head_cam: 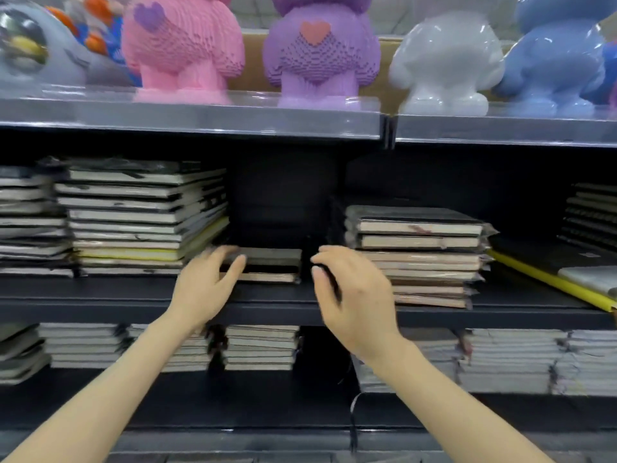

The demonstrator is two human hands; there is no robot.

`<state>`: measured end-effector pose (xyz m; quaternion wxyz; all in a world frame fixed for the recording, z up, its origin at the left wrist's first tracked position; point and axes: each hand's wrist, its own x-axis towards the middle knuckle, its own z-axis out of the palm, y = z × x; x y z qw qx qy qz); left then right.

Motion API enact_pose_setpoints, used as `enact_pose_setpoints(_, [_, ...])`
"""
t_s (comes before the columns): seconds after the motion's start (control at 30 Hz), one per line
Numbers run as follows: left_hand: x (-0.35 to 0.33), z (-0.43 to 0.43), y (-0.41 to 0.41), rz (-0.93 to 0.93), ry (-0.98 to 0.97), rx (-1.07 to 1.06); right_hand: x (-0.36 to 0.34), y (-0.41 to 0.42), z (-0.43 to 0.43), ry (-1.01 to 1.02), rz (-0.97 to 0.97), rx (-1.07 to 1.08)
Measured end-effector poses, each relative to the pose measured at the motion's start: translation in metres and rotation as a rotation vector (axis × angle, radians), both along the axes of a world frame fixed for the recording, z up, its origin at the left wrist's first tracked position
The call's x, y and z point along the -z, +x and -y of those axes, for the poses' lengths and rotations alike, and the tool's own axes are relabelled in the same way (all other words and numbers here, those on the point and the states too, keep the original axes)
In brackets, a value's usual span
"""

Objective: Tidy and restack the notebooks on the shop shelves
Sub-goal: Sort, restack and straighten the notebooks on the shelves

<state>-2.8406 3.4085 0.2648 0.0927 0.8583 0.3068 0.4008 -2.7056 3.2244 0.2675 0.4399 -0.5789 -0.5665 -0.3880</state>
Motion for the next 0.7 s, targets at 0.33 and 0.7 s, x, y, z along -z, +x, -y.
enact_pose_setpoints(0.33, [0.0, -0.058, -0.015, -0.517, 0.214, 0.147, -0.009, -0.012, -0.119, -0.834, -0.637, 0.376])
enact_pose_setpoints(0.7, [0.007, -0.049, -0.081, -0.054, 0.384, 0.565, -0.004, -0.077, -0.05, -0.503, -0.537, 0.504])
